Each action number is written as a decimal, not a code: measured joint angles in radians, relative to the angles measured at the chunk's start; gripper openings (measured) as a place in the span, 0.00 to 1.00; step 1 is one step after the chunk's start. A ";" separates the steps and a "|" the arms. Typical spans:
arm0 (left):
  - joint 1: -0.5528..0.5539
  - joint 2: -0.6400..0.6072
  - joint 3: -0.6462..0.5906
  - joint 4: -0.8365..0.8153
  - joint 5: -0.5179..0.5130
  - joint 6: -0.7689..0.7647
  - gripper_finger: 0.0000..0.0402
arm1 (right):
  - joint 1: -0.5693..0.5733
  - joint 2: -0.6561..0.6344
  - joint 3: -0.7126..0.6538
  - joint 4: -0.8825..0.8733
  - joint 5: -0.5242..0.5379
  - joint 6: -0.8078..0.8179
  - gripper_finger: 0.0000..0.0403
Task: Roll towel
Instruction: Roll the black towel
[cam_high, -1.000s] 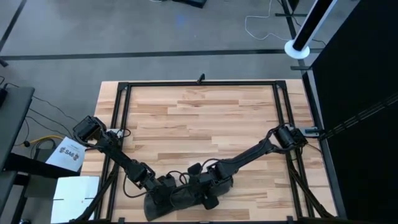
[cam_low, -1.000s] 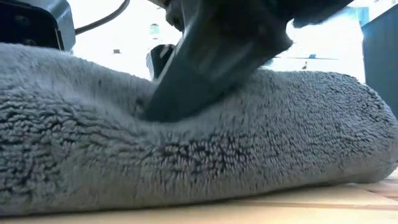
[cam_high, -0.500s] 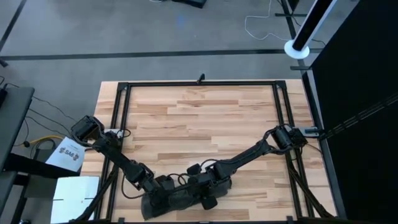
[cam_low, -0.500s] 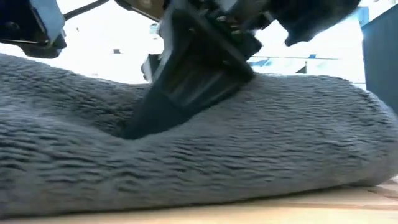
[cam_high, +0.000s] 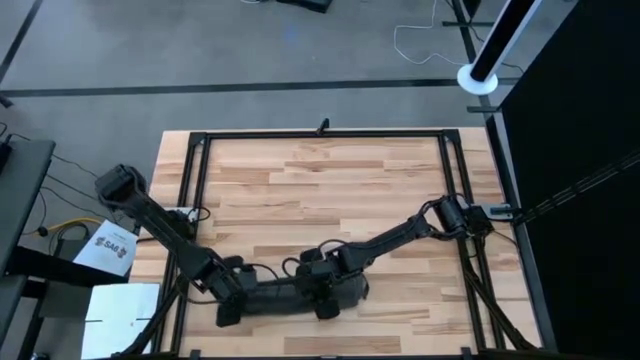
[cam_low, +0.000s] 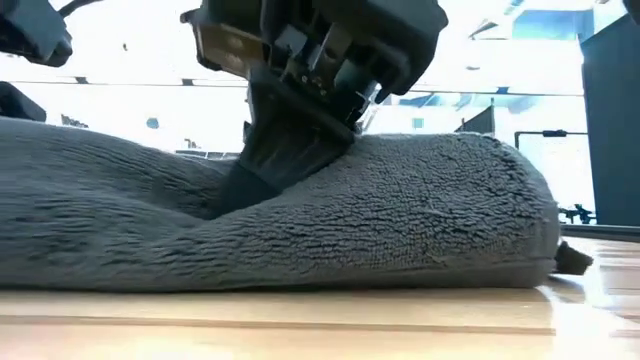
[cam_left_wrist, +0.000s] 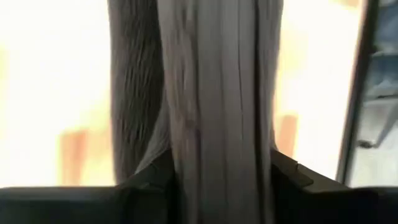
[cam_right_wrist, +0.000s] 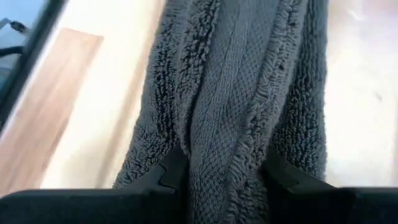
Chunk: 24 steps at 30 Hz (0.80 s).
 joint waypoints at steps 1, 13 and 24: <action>0.000 -0.020 0.000 -0.039 0.005 -0.006 0.34 | -0.010 -0.002 0.000 -0.021 -0.002 0.004 0.25; -0.011 -0.194 -0.003 -0.413 0.030 -0.141 0.35 | -0.142 -0.038 -0.003 -0.325 -0.023 -0.087 0.25; -0.029 -0.265 0.000 -0.444 -0.064 -0.311 0.35 | -0.339 -0.060 -0.005 -0.411 0.010 -0.135 0.25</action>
